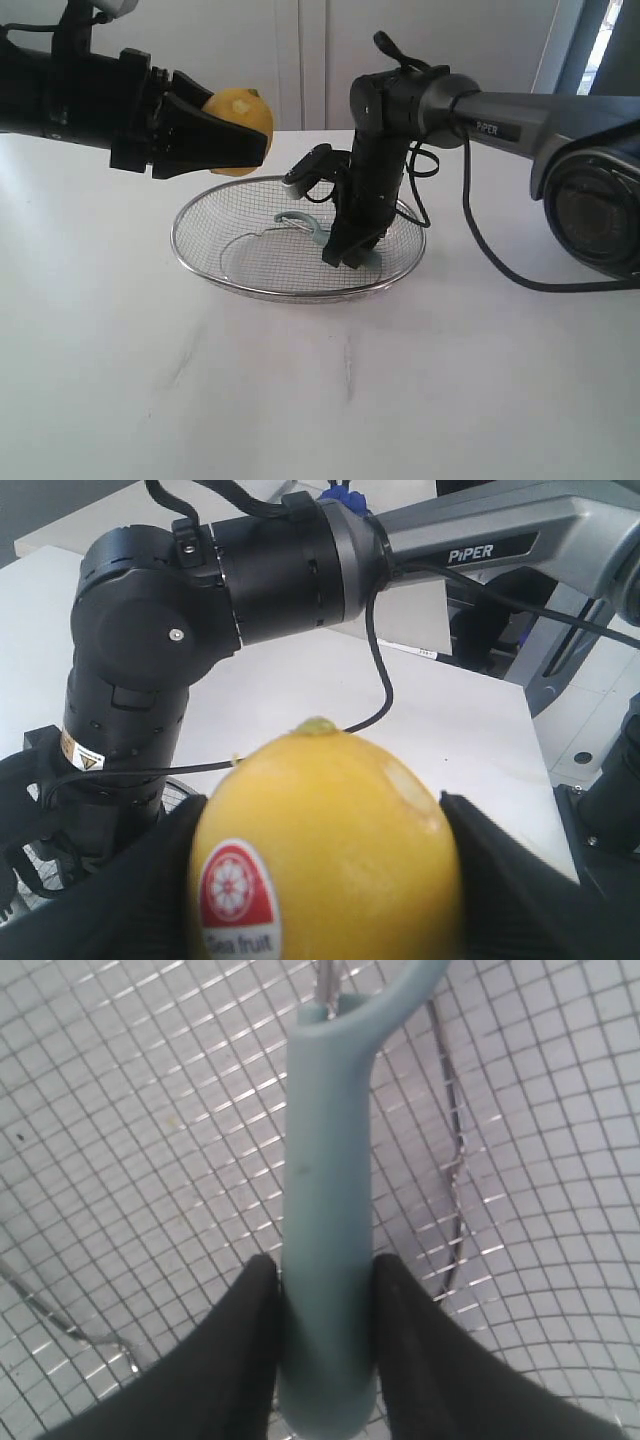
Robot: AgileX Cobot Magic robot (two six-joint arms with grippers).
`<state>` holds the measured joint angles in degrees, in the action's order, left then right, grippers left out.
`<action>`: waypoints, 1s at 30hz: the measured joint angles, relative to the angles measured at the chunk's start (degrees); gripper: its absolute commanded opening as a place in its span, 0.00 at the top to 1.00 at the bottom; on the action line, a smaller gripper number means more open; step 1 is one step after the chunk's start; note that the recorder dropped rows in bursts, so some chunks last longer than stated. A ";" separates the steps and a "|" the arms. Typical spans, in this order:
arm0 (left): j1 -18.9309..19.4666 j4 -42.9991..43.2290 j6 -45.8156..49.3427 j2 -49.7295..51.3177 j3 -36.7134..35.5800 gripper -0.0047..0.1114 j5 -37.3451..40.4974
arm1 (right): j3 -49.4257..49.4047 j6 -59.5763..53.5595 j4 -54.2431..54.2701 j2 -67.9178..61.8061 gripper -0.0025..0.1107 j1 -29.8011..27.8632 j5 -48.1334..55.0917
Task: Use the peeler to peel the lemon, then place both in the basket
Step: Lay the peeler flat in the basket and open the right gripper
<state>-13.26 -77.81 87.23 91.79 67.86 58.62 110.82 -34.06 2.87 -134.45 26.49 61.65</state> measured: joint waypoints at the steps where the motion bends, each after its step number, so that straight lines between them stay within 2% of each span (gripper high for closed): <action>1: 0.00 0.00 0.00 0.00 0.00 0.96 0.00 | 0.00 0.00 0.00 0.00 0.98 0.00 0.00; 15: 0.00 0.00 0.00 0.00 0.00 0.96 0.00 | 0.00 0.00 -0.12 0.66 0.97 0.00 0.21; 17: 0.00 0.00 0.00 0.00 0.00 0.96 0.00 | 0.00 0.00 -0.12 0.66 0.93 0.00 0.21; 20: 0.00 0.00 0.00 0.00 0.00 0.96 0.00 | 0.00 0.00 -0.12 0.66 0.81 0.00 0.21; 24: 0.00 0.00 0.00 0.00 0.00 0.96 0.00 | 0.00 0.00 -0.12 0.66 0.71 0.00 0.21; 30: 0.00 0.00 0.00 0.00 0.00 0.96 0.00 | 0.00 0.00 -0.12 0.66 0.65 0.00 0.21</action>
<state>-13.26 -77.81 87.23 91.79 67.86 58.62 110.82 -34.06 2.75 -133.79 26.49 61.86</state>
